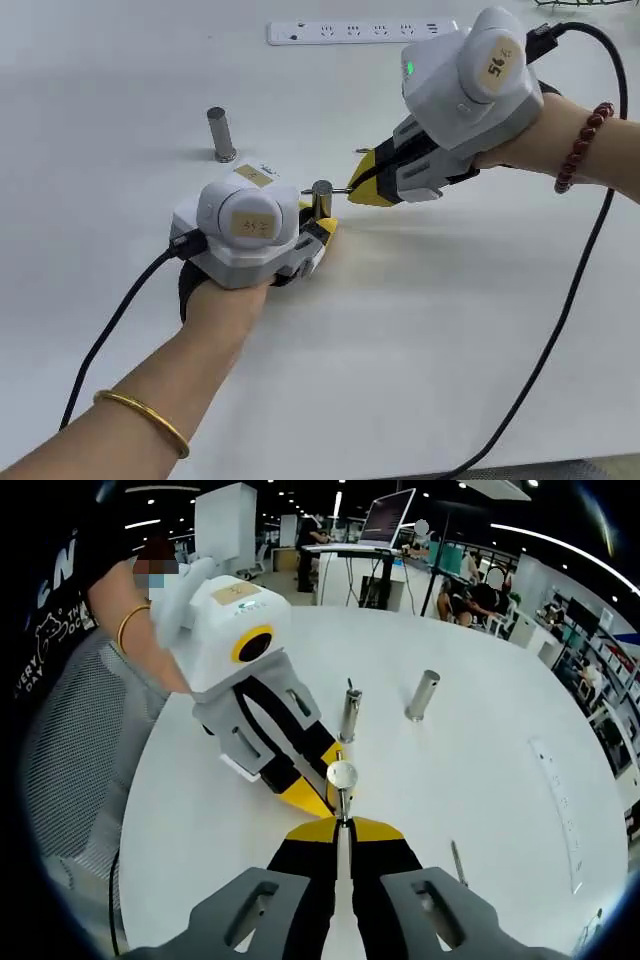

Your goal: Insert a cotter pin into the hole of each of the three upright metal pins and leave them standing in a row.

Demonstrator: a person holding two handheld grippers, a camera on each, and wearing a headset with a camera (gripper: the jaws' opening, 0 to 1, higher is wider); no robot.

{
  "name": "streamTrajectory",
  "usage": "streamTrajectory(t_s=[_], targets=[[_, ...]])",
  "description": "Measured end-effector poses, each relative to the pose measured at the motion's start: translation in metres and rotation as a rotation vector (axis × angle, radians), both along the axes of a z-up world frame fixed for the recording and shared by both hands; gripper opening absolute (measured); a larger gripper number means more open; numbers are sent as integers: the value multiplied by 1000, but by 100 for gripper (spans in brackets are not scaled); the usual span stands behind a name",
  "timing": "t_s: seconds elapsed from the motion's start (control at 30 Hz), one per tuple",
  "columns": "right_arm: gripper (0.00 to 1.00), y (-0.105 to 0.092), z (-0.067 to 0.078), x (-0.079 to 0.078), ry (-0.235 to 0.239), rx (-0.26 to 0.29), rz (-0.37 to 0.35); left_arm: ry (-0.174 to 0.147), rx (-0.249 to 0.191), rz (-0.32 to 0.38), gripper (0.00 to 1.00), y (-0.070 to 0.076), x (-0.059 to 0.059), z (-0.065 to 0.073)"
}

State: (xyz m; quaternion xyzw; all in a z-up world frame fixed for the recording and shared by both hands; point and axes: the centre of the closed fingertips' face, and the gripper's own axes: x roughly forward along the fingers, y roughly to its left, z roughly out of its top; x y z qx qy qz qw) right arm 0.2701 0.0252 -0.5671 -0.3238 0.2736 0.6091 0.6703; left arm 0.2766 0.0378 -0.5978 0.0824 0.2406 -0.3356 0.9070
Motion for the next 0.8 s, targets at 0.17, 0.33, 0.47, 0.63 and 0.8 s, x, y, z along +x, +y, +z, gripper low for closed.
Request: streamTrajectory(t_s=[0.17,0.33,0.47,0.63,0.8], targets=[[0,3,1,1,1,1,2,4,-2,7,11,0,0,0],[0,7,2,0,2,5,6,4,-4,10,11,-1,0,0],[0,9,2,0,2,9,8,4,-3,10,11,-1,0,0],[0,11,3,-1,3,15,6,2,-3,14,11,0,0,0],[3,8,2,-5,19,6,-3,5,-7,17,11,-1,0,0]])
